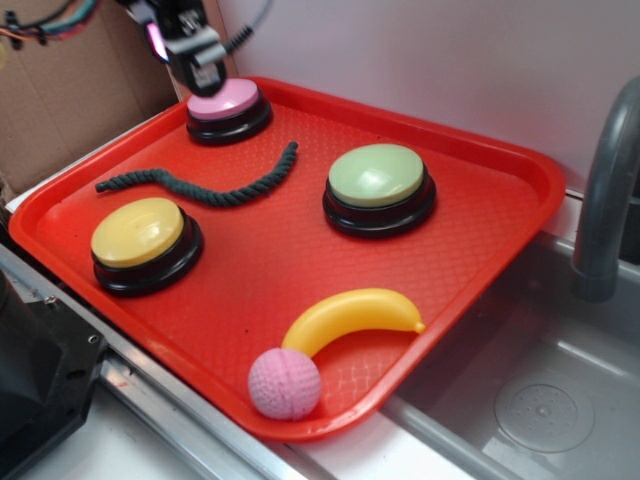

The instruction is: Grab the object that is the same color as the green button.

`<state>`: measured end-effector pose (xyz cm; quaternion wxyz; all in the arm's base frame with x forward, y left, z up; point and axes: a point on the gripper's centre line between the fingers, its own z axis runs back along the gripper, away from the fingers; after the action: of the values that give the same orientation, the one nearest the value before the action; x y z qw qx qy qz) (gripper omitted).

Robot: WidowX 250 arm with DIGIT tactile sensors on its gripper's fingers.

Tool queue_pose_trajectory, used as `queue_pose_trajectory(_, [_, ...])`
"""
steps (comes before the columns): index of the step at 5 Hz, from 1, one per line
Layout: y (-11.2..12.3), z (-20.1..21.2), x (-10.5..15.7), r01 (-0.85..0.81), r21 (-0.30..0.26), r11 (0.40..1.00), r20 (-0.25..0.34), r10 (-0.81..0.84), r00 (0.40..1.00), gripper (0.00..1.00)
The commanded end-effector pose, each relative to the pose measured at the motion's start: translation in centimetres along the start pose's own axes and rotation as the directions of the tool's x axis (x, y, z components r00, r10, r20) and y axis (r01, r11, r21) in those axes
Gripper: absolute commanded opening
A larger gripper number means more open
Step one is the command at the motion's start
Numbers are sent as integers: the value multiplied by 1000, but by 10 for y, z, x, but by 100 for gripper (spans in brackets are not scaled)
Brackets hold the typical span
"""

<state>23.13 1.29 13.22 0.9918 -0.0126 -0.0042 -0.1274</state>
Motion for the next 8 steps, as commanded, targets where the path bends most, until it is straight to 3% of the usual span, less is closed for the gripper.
queue_pose_trajectory(1, [19,-51,20,125,79,989,62,-130,990,100])
queue_pose_trajectory(3, [21,-105,5,140,87,986,-23,-138,990,100])
queue_pose_trajectory(4, [23,-107,7,131,72,989,-5,-131,991,100])
queue_pose_trajectory(5, [23,-105,8,139,93,986,-1,-139,990,100])
queue_pose_trajectory(6, [22,-108,8,185,96,978,-4,-185,983,0])
queue_pose_trajectory(8, [26,-106,8,151,90,984,17,-153,988,0])
